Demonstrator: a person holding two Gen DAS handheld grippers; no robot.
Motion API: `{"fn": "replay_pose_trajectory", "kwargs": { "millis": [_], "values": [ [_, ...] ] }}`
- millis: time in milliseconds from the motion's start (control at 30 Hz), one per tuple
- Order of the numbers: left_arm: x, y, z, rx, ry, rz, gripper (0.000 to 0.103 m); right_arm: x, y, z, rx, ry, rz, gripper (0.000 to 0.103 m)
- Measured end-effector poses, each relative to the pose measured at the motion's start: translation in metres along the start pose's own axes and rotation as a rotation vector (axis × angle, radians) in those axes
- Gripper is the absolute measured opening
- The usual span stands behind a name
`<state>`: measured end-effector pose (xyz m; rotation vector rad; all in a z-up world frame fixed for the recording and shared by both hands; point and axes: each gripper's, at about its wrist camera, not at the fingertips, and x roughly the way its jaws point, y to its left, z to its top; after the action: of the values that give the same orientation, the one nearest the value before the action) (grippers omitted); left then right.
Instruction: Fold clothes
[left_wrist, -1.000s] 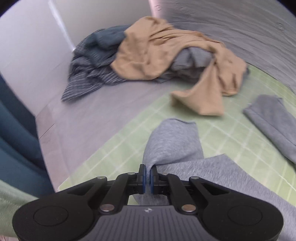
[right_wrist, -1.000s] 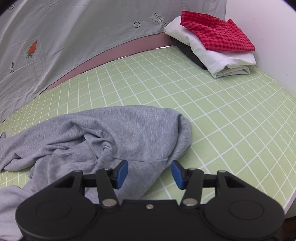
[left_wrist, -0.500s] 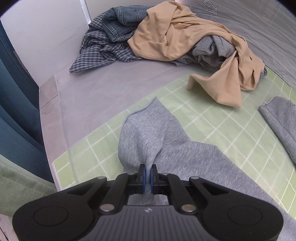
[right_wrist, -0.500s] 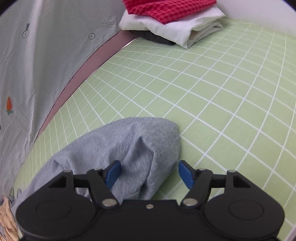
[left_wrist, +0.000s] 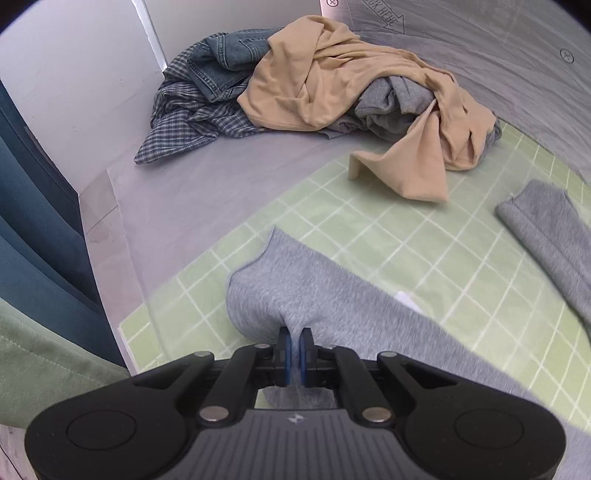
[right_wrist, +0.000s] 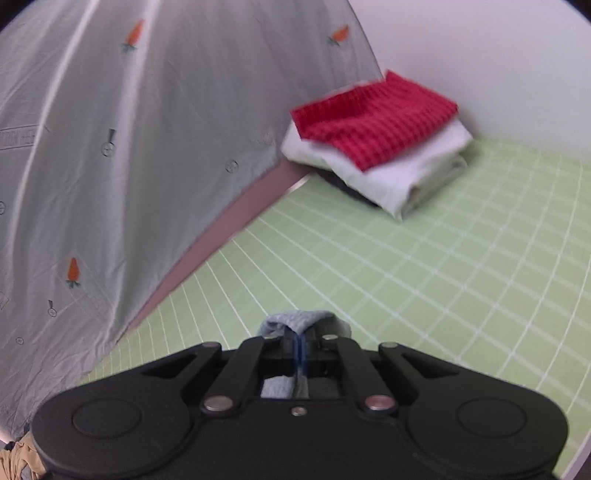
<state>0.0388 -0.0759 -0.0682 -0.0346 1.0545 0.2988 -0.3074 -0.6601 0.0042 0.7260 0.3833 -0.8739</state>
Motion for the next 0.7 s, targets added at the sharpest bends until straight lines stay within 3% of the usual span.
{"fn": "replay_pose_trajectory", "kwargs": {
  "millis": [133, 267, 300, 367, 400, 433, 467, 533, 700],
  "values": [
    [-0.011, -0.026, 0.03, 0.002, -0.077, -0.046, 0.006, 0.001, 0.044, 0.048, -0.084, -0.121, 0.053, 0.002],
    [-0.001, -0.075, 0.067, 0.054, -0.168, -0.106, 0.007, 0.056, 0.101, 0.076, -0.172, -0.165, 0.108, 0.002],
    [0.003, -0.086, 0.074, 0.047, -0.183, -0.117, 0.011, 0.079, 0.112, 0.077, -0.189, -0.123, 0.118, 0.003],
    [0.006, -0.102, 0.085, 0.046, -0.198, -0.141, 0.015, 0.13, 0.126, 0.076, -0.186, 0.017, 0.14, 0.014],
    [0.005, -0.106, 0.087, 0.053, -0.201, -0.151, 0.022, 0.143, 0.124, 0.07, -0.162, 0.06, 0.137, 0.03],
    [0.003, -0.107, 0.087, 0.058, -0.209, -0.158, 0.029, 0.154, 0.123, 0.065, -0.14, 0.097, 0.133, 0.038],
    [0.0, -0.106, 0.084, 0.058, -0.221, -0.16, 0.034, 0.153, 0.118, 0.057, -0.125, 0.101, 0.124, 0.041],
    [-0.002, -0.097, 0.074, 0.052, -0.223, -0.159, 0.054, 0.141, 0.103, 0.04, -0.116, 0.085, 0.088, 0.052],
    [0.022, -0.073, 0.041, 0.046, -0.079, -0.113, 0.057, 0.118, 0.052, -0.01, -0.082, 0.154, -0.067, 0.055]
  ]
}}
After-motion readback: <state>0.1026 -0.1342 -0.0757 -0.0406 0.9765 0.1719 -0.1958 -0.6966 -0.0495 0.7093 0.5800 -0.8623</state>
